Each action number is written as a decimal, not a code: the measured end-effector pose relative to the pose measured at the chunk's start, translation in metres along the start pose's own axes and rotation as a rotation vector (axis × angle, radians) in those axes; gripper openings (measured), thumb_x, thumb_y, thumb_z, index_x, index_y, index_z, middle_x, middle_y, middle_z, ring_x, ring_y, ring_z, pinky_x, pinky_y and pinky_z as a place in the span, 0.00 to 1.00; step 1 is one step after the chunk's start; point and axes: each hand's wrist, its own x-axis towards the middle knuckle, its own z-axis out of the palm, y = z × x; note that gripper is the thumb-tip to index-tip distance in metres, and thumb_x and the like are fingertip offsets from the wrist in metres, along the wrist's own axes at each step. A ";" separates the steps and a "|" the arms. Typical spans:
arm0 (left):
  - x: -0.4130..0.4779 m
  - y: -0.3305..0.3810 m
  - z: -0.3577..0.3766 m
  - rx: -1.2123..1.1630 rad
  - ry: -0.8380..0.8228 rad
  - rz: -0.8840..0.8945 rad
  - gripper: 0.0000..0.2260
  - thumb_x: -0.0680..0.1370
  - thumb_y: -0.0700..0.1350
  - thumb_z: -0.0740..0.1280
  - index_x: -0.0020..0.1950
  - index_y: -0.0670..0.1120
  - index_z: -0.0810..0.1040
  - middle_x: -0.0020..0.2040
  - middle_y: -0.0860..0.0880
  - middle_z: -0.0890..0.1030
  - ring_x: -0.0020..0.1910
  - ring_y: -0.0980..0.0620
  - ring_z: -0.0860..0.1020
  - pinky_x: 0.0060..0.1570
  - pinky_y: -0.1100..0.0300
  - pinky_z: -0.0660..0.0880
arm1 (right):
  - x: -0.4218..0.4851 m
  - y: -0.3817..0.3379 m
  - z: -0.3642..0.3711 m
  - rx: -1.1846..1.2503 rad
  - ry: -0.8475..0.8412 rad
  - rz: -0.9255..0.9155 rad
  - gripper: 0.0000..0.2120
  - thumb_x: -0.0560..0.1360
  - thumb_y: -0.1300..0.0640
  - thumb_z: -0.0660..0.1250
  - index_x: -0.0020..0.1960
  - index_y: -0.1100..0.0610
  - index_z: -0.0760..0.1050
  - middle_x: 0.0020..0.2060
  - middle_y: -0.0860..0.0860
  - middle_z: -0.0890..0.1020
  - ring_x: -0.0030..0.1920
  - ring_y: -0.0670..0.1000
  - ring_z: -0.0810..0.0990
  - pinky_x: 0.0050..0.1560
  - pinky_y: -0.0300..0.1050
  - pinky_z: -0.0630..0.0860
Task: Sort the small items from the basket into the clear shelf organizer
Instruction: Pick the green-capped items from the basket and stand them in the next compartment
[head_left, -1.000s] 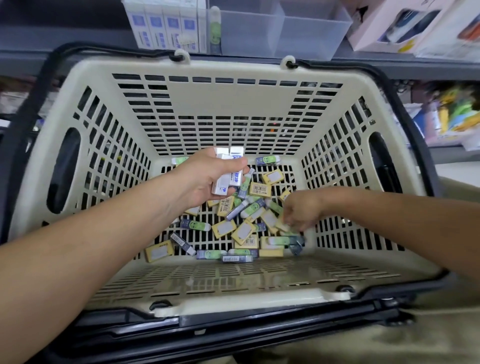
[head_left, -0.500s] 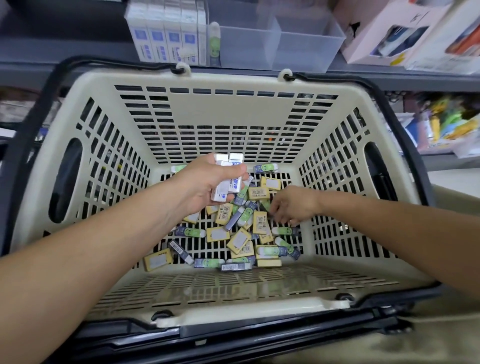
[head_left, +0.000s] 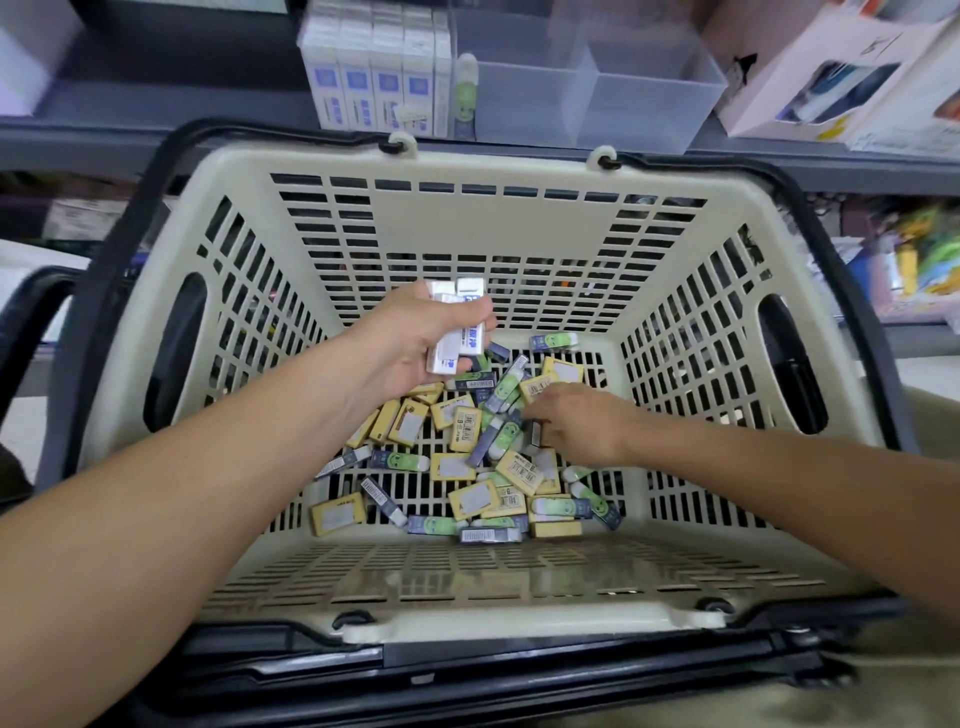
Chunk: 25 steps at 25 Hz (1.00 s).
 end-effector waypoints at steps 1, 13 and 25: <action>0.000 -0.001 0.000 0.008 -0.004 0.000 0.10 0.74 0.42 0.70 0.53 0.46 0.73 0.32 0.53 0.84 0.30 0.57 0.81 0.25 0.65 0.75 | -0.002 -0.007 0.007 -0.064 -0.038 -0.054 0.26 0.76 0.64 0.58 0.73 0.55 0.61 0.71 0.55 0.64 0.72 0.56 0.61 0.71 0.50 0.59; 0.001 -0.002 0.001 0.013 -0.017 0.003 0.08 0.74 0.42 0.70 0.51 0.47 0.73 0.32 0.53 0.84 0.28 0.57 0.81 0.25 0.65 0.75 | 0.009 0.029 -0.004 -0.204 -0.121 0.087 0.26 0.77 0.66 0.53 0.71 0.46 0.65 0.69 0.52 0.69 0.65 0.56 0.71 0.61 0.53 0.72; 0.004 -0.004 -0.002 0.011 -0.007 0.006 0.08 0.74 0.42 0.70 0.49 0.47 0.73 0.31 0.52 0.83 0.29 0.57 0.81 0.28 0.64 0.77 | 0.008 -0.001 0.002 -0.455 0.066 -0.187 0.23 0.79 0.46 0.55 0.73 0.41 0.57 0.65 0.54 0.66 0.63 0.54 0.68 0.60 0.51 0.67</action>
